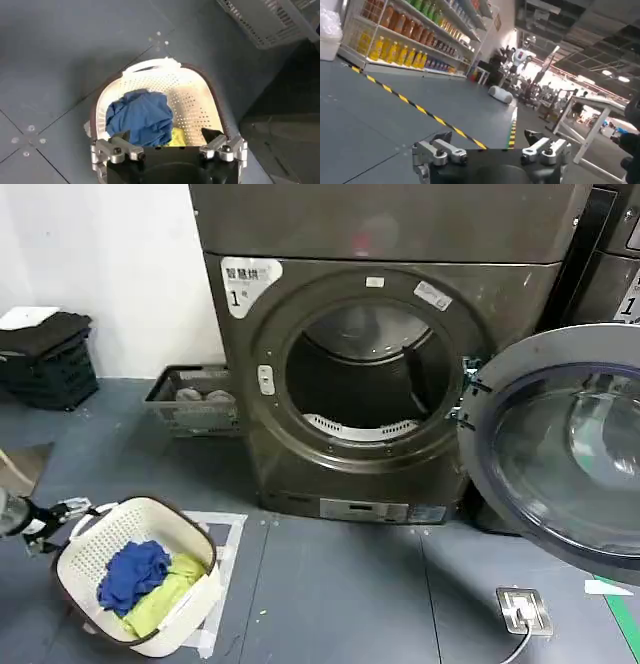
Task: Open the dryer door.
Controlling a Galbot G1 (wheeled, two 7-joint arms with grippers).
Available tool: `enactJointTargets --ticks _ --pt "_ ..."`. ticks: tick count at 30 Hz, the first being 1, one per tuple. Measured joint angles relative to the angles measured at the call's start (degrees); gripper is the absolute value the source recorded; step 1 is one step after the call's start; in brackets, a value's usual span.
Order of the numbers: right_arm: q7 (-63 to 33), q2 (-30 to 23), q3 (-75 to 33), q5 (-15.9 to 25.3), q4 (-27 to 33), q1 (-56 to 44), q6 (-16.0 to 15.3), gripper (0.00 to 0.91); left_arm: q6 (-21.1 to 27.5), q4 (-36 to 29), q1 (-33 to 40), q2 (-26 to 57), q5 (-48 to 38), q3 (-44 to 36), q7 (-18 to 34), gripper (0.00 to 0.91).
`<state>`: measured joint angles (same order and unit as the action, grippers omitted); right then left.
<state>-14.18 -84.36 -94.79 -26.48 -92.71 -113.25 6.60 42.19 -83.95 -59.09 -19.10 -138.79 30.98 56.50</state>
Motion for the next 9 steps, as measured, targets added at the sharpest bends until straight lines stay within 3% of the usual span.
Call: enactJointTargets --ticks 9 --pt "0.1 0.0 0.1 0.0 0.0 0.0 0.0 0.907 0.0 0.2 -0.1 0.0 0.4 0.0 -0.1 0.907"
